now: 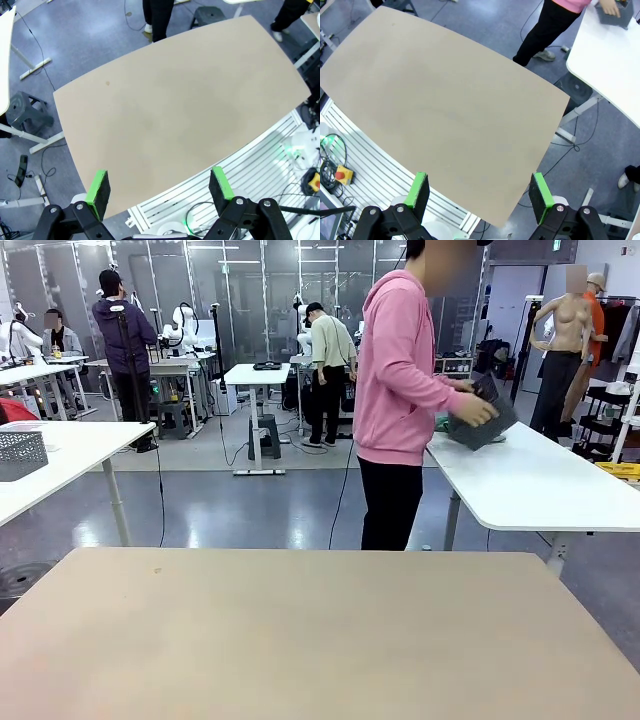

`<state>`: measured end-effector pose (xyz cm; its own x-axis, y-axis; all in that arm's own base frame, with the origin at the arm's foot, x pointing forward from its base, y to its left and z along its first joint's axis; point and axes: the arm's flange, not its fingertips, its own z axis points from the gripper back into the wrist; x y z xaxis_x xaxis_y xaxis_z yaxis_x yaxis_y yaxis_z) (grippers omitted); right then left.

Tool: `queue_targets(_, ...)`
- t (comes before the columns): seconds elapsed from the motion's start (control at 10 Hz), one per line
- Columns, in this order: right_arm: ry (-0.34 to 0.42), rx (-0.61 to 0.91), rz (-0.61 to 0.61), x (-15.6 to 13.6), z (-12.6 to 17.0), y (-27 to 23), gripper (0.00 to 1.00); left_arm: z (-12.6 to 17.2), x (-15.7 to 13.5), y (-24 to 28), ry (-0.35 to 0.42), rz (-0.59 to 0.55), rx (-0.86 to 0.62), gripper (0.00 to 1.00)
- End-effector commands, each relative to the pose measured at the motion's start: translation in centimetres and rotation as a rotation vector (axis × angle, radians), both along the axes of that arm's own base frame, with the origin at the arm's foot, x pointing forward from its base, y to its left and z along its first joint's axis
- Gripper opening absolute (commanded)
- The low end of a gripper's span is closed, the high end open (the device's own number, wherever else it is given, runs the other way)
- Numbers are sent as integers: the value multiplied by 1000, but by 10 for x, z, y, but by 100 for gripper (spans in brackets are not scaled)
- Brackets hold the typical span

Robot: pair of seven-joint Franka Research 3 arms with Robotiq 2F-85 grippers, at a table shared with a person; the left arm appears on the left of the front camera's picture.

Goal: Fold the towels and place them in the basket.
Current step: When a person lays out a Towel with hook on the table, fold it in half twice.

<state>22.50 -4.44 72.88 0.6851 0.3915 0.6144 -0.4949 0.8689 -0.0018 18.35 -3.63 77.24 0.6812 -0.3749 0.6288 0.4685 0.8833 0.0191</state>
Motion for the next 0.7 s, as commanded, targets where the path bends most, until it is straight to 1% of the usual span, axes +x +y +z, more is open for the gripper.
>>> queue_targets(0.0, 1, 0, 5, -2, 1, 0, 100, 1, -1, -1, -1, -3, 2, 100)
queue_targets(0.6, 1, 0, 5, -2, 1, 0, 100, 1, -1, -1, -1, -3, 2, 100)
